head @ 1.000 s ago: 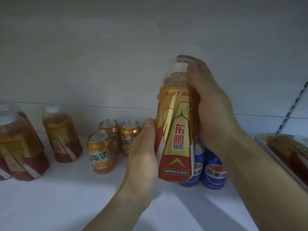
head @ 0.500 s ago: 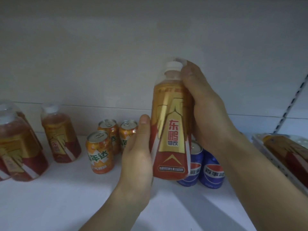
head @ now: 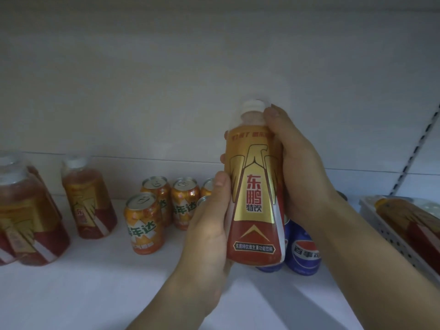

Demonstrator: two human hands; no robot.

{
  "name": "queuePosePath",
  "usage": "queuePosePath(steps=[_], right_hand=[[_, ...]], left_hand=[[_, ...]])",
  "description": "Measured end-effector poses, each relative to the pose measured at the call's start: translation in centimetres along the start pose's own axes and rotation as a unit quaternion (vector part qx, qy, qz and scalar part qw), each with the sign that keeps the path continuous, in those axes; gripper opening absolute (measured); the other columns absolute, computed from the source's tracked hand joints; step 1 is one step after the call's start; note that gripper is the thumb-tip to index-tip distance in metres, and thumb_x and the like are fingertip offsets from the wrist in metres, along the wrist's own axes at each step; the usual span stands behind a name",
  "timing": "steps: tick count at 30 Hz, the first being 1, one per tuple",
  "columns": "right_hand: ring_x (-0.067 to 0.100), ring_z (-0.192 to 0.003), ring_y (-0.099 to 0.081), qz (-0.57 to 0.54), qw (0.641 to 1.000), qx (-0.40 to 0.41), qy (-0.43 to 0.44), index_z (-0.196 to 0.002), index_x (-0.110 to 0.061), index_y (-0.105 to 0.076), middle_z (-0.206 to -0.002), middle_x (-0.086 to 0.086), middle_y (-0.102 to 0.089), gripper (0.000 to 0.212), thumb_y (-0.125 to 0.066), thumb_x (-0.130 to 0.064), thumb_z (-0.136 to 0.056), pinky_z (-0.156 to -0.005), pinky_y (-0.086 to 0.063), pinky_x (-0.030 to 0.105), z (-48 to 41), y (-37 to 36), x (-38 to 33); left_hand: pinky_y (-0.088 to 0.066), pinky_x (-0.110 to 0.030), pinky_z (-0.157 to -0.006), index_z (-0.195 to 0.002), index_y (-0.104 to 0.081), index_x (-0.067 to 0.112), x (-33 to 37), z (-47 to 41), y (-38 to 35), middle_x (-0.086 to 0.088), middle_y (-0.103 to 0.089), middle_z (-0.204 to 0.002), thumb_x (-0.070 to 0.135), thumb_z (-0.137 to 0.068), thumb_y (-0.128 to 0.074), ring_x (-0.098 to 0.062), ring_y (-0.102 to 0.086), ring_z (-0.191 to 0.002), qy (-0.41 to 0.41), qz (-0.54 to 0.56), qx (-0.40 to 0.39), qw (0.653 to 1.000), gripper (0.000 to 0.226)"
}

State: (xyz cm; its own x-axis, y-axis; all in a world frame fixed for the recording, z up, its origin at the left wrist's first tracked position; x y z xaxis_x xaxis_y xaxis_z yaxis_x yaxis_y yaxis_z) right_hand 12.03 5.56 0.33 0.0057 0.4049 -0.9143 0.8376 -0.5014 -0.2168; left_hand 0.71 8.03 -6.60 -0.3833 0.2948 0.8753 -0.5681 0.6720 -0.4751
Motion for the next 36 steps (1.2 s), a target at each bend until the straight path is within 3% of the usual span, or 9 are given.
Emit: queuePosePath(steps=[5, 9, 14, 21, 25, 28, 31, 33, 36], right_hand=[[0.039, -0.104, -0.072, -0.020, 0.998, -0.008, -0.058, -0.134, -0.011, -0.062, -0.124, 0.025, -0.070, 0.061, -0.051, -0.059, -0.097, -0.096, -0.058, 0.053, 1.2, 0.2, 1.6], [0.037, -0.103, -0.072, -0.027, 0.997, -0.027, -0.067, -0.131, -0.012, -0.064, -0.122, 0.022, -0.072, 0.059, -0.051, -0.058, -0.097, -0.096, -0.058, 0.051, 1.5, -0.2, 1.4], [0.042, -0.106, -0.073, -0.006, 0.998, -0.028, -0.061, -0.124, -0.014, -0.066, -0.120, 0.021, -0.072, 0.061, -0.064, -0.062, -0.085, -0.093, -0.060, 0.053, 1.6, -0.2, 0.9], [0.033, -0.102, -0.076, 0.022, 0.999, 0.044, 0.017, -0.118, -0.025, -0.068, -0.111, 0.011, -0.077, 0.041, -0.066, -0.055, -0.091, -0.096, -0.058, 0.058, 1.7, 1.1, -1.1], [0.037, -0.110, -0.072, 0.012, 1.000, 0.005, -0.016, -0.119, -0.020, -0.067, -0.121, 0.017, -0.072, 0.050, -0.066, -0.058, -0.087, -0.098, -0.057, 0.058, 1.5, 0.7, -0.3], [0.041, -0.110, -0.071, 0.005, 1.000, 0.009, -0.025, -0.114, -0.021, -0.069, -0.121, 0.020, -0.071, 0.044, -0.066, -0.056, -0.087, -0.097, -0.057, 0.061, 1.5, 0.8, -0.1], [0.041, -0.108, -0.072, 0.014, 0.999, 0.030, -0.008, -0.110, -0.022, -0.071, -0.117, 0.020, -0.073, 0.034, -0.066, -0.051, -0.092, -0.097, -0.056, 0.063, 1.8, 1.0, -0.3], [0.044, -0.107, -0.071, 0.032, 0.999, 0.038, 0.015, -0.108, -0.022, -0.071, -0.115, 0.021, -0.073, 0.030, -0.064, -0.048, -0.094, -0.096, -0.055, 0.065, 1.9, 0.9, -0.8], [0.039, -0.103, -0.073, 0.061, 0.997, 0.044, 0.033, -0.109, -0.022, -0.070, -0.109, 0.017, -0.075, 0.031, -0.064, -0.048, -0.094, -0.094, -0.059, 0.058, 1.8, 0.8, -1.3]], left_hand=[[-0.062, -0.033, -0.073, -0.089, -0.080, 0.036, -0.3, 1.3, -0.1, -0.004, -0.080, -0.096, 0.061, -0.072, -0.052, -0.021, -0.077, -0.089, -0.041, -0.063, 0.002, 0.997, 0.041], [-0.063, -0.031, -0.072, -0.089, -0.079, 0.040, -0.2, 1.0, 0.3, -0.004, -0.079, -0.098, 0.060, -0.077, -0.049, -0.021, -0.077, -0.090, -0.034, -0.032, 0.008, 0.999, 0.038], [-0.057, -0.054, -0.089, -0.100, -0.081, 0.024, -2.6, 1.5, -0.4, -0.014, -0.077, -0.108, 0.062, -0.084, -0.044, -0.031, -0.076, -0.093, 0.093, 0.075, -0.042, 0.992, 0.055], [-0.057, -0.045, -0.088, -0.090, -0.081, 0.038, -0.7, 0.8, -0.1, -0.002, -0.080, -0.100, 0.060, -0.076, -0.051, -0.018, -0.077, -0.092, -0.018, -0.029, -0.005, 0.999, 0.040], [-0.056, -0.039, -0.055, -0.100, -0.080, 0.021, -2.5, 1.6, -1.2, -0.016, -0.077, -0.096, 0.062, -0.083, -0.041, -0.030, -0.073, -0.073, 0.093, 0.062, -0.069, 0.991, 0.059], [-0.055, -0.036, -0.048, -0.087, -0.083, 0.017, -2.3, 2.0, -2.4, -0.015, -0.077, -0.084, 0.061, -0.084, -0.039, -0.029, -0.073, -0.064, 0.108, 0.087, -0.109, 0.984, 0.063], [-0.050, -0.021, -0.036, -0.078, -0.081, -0.003, -2.0, 0.1, -0.1, -0.013, -0.075, -0.073, 0.044, -0.089, -0.049, -0.018, -0.066, -0.050, 0.076, 0.022, 0.016, 0.997, 0.058], [-0.050, -0.010, -0.048, -0.107, -0.079, 0.006, -1.0, -0.1, 1.1, -0.011, -0.077, -0.100, 0.039, -0.093, -0.056, -0.014, -0.065, -0.065, 0.032, -0.075, 0.079, 0.994, 0.042], [-0.057, -0.017, -0.065, -0.099, -0.080, 0.024, -0.6, -0.4, 0.3, -0.006, -0.079, -0.095, 0.056, -0.094, -0.055, -0.012, -0.075, -0.075, 0.030, -0.067, 0.040, 0.996, 0.041]])
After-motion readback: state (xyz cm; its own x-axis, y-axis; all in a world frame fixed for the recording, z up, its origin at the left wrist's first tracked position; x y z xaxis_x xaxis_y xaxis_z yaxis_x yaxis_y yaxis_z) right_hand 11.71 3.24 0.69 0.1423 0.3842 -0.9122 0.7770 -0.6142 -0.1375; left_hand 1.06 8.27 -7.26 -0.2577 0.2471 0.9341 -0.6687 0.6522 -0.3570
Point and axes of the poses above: each hand's wrist, its own z-axis away from the middle knuckle, its own y-axis out of the back of the hand, x = y × z, the point moved 10 cm from there along -z, towards the middle knuckle
